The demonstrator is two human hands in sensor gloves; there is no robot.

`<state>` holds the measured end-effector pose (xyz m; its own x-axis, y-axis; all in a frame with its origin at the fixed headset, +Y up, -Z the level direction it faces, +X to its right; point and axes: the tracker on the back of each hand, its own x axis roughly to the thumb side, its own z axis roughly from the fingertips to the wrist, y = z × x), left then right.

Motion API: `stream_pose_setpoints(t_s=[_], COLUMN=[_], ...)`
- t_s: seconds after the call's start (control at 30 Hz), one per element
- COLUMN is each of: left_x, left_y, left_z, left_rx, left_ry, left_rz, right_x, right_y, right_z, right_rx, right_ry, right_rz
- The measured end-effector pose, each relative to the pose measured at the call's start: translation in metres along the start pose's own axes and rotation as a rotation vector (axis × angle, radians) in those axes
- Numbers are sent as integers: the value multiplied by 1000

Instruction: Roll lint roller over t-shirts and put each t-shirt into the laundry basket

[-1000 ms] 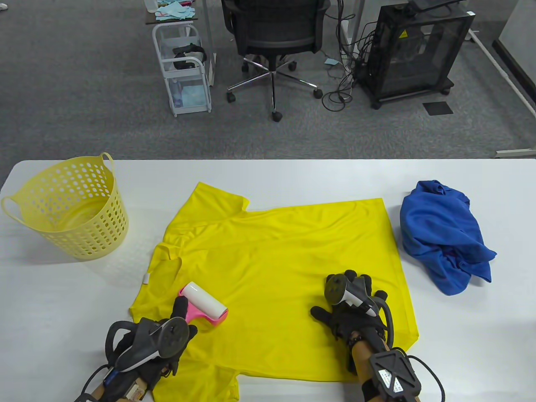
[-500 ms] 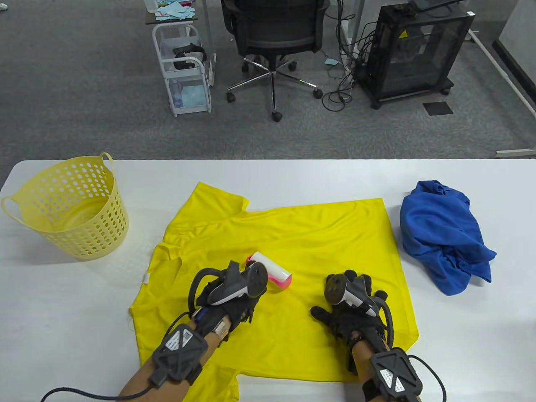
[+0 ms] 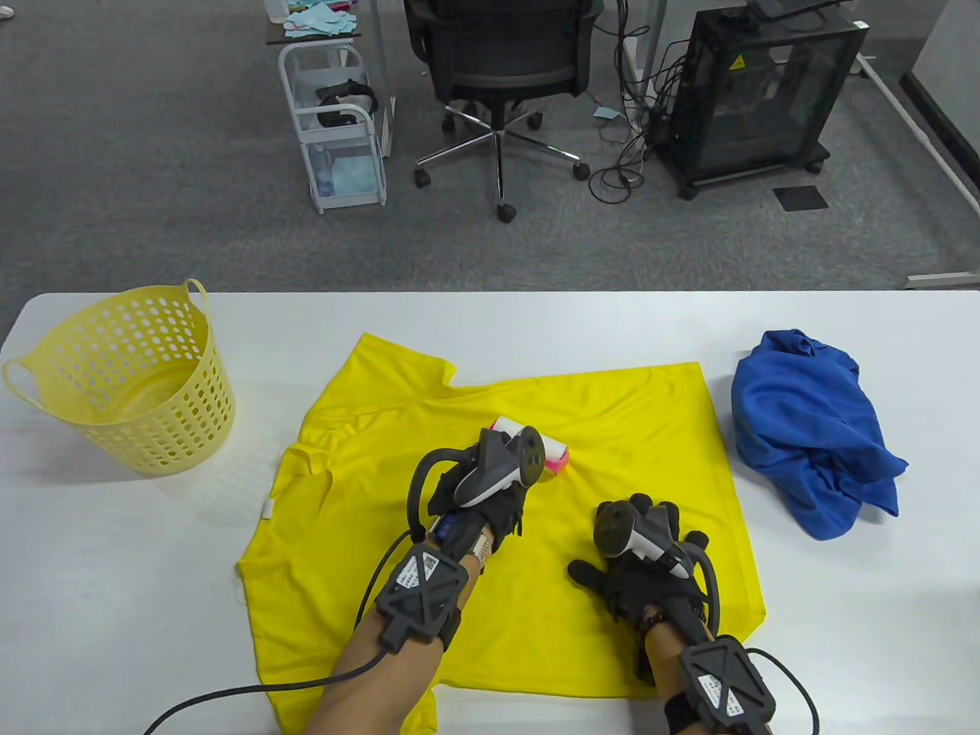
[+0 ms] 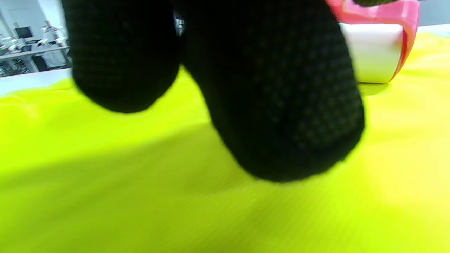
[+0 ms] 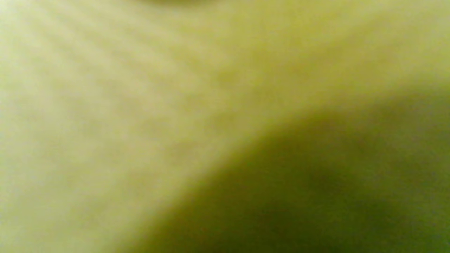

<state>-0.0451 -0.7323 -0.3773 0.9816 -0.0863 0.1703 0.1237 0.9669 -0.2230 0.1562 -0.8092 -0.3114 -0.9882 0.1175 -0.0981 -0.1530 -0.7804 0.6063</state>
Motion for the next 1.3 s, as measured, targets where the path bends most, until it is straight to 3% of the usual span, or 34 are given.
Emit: stream_pose_setpoints(t_s=[0.07, 0.43, 0.6, 0.77, 1.1, 1.2, 1.3], left_x=[-8, -105, -119, -105, -18, 3, 16], left_y=[-4, -44, -50, -43, -11, -5, -1], left_z=[16, 163, 186, 160, 26, -4, -17], left_rx=[-7, -30, -38, -31, 10, 1, 8], left_ry=[-47, -234, -238, -217, -90, -25, 18], left_rz=[-56, -104, -117, -83, -35, 22, 25], right_x=[0, 0, 0, 0, 0, 0, 0], right_y=[0, 0, 0, 0, 0, 0, 0], right_z=[0, 0, 0, 0, -1, -1, -1], right_rx=[0, -1, -1, -1, -1, 0, 0], right_ry=[-1, 3, 5, 6, 3, 0, -2], right_rz=[-1, 3, 5, 6, 4, 2, 1])
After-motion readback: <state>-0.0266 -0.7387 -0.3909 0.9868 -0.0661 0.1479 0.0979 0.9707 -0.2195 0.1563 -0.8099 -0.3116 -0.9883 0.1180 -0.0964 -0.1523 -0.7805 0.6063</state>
